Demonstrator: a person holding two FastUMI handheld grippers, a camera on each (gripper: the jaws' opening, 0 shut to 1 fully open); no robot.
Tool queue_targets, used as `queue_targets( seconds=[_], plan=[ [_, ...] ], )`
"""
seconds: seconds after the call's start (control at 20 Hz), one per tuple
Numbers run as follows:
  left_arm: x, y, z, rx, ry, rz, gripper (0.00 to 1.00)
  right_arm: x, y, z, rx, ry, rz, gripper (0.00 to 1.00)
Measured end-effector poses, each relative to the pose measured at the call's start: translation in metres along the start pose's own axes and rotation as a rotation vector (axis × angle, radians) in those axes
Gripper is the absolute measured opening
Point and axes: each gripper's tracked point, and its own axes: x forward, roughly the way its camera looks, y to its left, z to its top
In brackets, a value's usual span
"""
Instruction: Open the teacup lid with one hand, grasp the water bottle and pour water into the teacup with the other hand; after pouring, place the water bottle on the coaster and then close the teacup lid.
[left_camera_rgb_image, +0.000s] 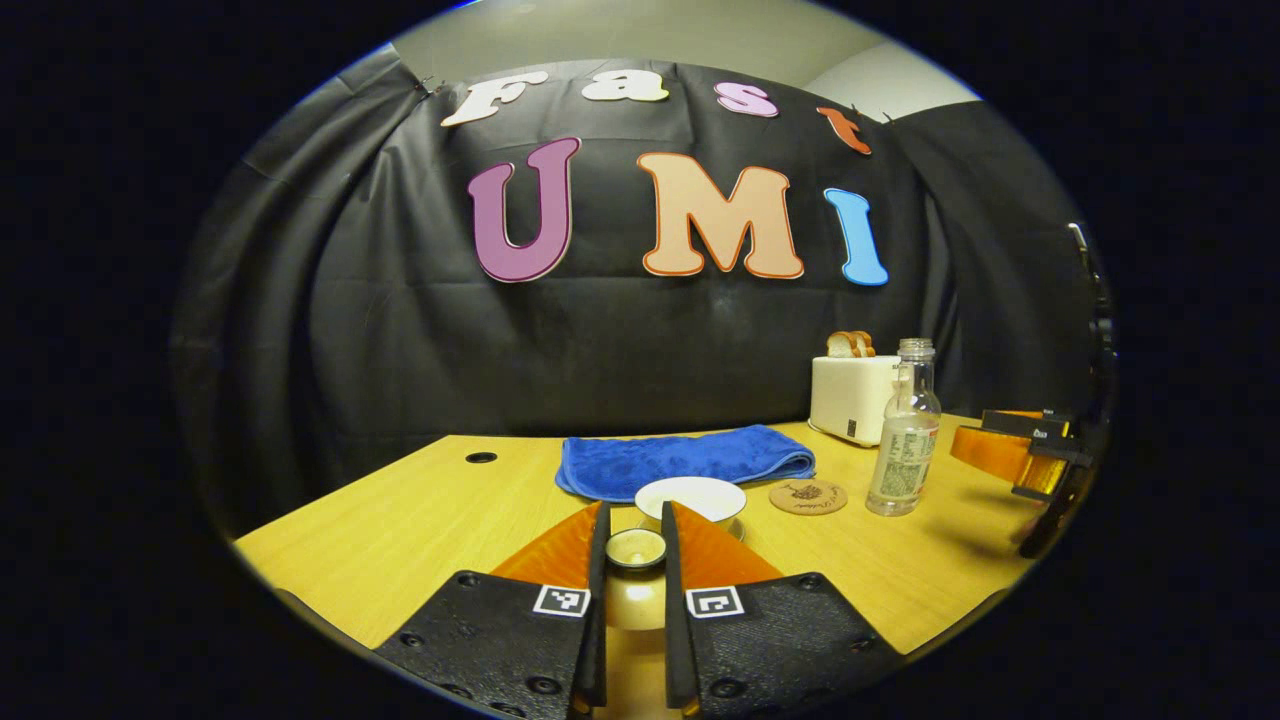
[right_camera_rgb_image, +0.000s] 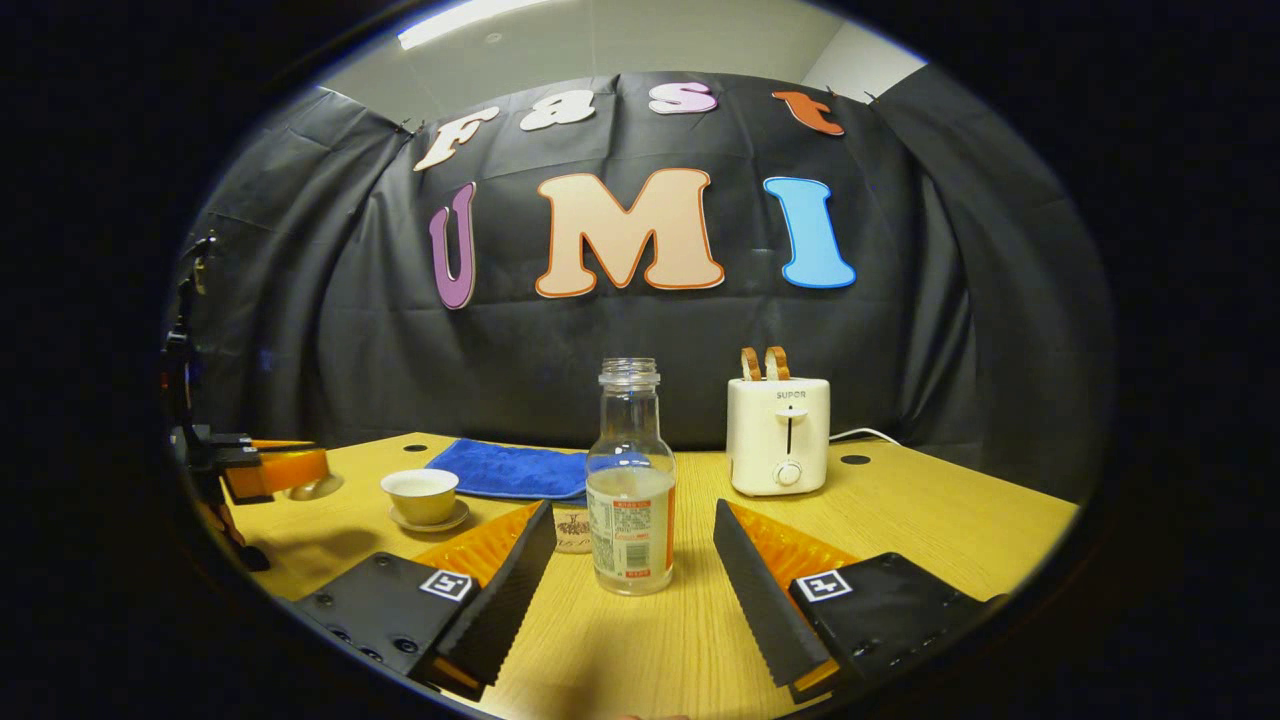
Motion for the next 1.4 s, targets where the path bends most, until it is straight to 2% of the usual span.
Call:
queue_targets(
  seconds=[0.15,0.2,0.25,0.3,0.35,0.65,0.7,0.85,0.9,0.95,1.1,1.15,1.4],
  plan=[
    [-0.002,0.005,0.003,-0.002,-0.015,0.010,0.20,0.021,0.004,-0.002,-0.001,0.003,-0.009,1.00],
    [-0.003,0.006,0.004,-0.002,-0.019,0.014,0.20,0.027,0.004,-0.002,-0.001,0.003,-0.017,0.96],
    [-0.003,0.007,0.003,-0.004,-0.017,0.016,0.20,0.033,0.004,-0.002,-0.002,0.002,-0.027,1.00],
    [-0.003,0.007,0.003,-0.008,-0.020,0.017,0.20,0.038,0.002,-0.003,-0.002,0.002,-0.035,0.96],
    [-0.004,0.008,0.002,-0.012,-0.018,0.019,0.20,0.042,0.001,-0.003,-0.002,0.001,-0.042,1.00],
    [-0.012,0.015,0.002,-0.024,-0.022,0.027,0.20,0.064,-0.001,-0.004,-0.003,0.003,-0.064,1.00],
    [-0.012,0.016,0.003,-0.024,-0.023,0.031,0.20,0.068,0.000,-0.004,-0.001,0.007,-0.065,0.96],
    [-0.013,0.014,0.004,-0.025,-0.027,0.022,0.20,0.077,0.002,-0.005,-0.001,0.011,-0.048,0.96],
    [-0.013,0.013,0.003,-0.024,-0.022,0.012,0.20,0.077,0.002,-0.002,-0.006,0.015,-0.057,0.93],
    [-0.014,0.015,0.002,-0.025,-0.026,0.015,0.20,0.081,0.002,-0.006,-0.009,0.016,-0.057,0.81],
    [-0.015,0.015,0.003,-0.025,-0.026,0.016,0.20,0.084,0.004,-0.006,-0.027,0.021,-0.063,0.79],
    [-0.015,0.015,0.002,-0.025,-0.026,0.020,0.20,0.086,0.006,-0.006,-0.046,0.021,-0.065,0.75],
    [-0.015,0.016,0.003,-0.026,-0.028,0.028,0.20,0.094,0.036,-0.004,-0.294,0.000,-0.041,0.75]
  ],
)
